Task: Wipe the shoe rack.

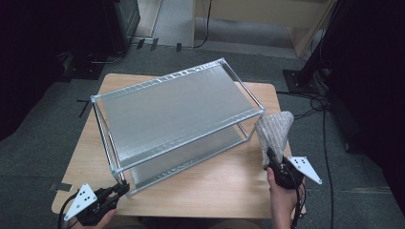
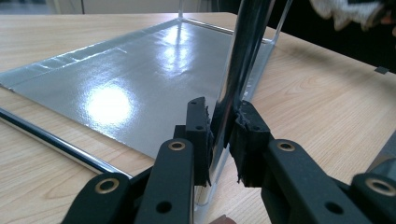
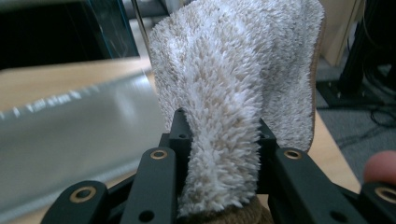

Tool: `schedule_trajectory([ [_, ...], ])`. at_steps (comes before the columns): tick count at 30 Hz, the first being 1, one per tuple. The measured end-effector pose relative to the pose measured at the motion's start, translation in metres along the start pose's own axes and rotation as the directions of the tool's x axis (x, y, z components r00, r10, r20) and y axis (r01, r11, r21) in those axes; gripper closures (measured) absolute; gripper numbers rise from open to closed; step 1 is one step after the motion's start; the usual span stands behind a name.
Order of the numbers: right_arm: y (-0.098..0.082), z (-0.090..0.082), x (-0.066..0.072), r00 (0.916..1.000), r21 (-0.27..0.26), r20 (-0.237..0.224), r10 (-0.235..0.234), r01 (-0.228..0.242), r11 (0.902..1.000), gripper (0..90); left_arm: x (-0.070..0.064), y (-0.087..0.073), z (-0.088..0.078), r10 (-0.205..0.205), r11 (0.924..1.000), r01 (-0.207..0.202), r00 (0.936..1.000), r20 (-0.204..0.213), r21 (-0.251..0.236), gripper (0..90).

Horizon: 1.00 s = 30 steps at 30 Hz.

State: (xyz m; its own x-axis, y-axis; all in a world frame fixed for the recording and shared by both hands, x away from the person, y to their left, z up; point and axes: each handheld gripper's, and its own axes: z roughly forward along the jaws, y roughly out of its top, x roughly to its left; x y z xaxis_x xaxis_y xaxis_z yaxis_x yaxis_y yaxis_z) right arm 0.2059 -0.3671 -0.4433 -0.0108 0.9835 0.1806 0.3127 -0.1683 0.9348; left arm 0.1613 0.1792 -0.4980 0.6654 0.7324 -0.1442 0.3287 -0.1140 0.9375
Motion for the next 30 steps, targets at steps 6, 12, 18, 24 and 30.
schedule_trajectory([
  [6, 0.036, -0.002, 0.012, 0.9988, -0.104, 0.011, 0.048, -0.047, 0.9935, 69.2, -0.001, 0.001, 0.001, 0.000, 1.0000, 0.000, 1.0000, 0.009, 0.003, 78.4],
  [12, 0.067, 0.002, 0.032, 0.9992, -0.164, -0.035, 0.017, -0.023, 0.9861, 68.9, -0.005, 0.000, 0.002, 0.004, 1.0000, -0.004, 0.9995, 0.031, 0.006, 78.5],
  [18, 0.084, 0.023, 0.064, 0.9888, -0.120, -0.123, -0.085, 0.070, 0.9903, 58.8, -0.006, 0.000, 0.002, 0.007, 1.0000, -0.008, 0.9987, 0.049, 0.006, 78.1],
  [24, 0.081, 0.039, 0.073, 0.9986, -0.053, -0.043, -0.030, 0.028, 0.9982, 38.0, -0.007, 0.001, 0.000, 0.011, 0.9998, -0.011, 0.9990, 0.044, -0.014, 74.9],
  [30, 0.077, 0.040, 0.070, 0.9975, -0.068, -0.070, -0.011, 0.006, 0.9977, 66.4, -0.007, 0.002, 0.001, 0.026, 0.9995, -0.026, 0.9986, 0.045, -0.017, 78.1],
])
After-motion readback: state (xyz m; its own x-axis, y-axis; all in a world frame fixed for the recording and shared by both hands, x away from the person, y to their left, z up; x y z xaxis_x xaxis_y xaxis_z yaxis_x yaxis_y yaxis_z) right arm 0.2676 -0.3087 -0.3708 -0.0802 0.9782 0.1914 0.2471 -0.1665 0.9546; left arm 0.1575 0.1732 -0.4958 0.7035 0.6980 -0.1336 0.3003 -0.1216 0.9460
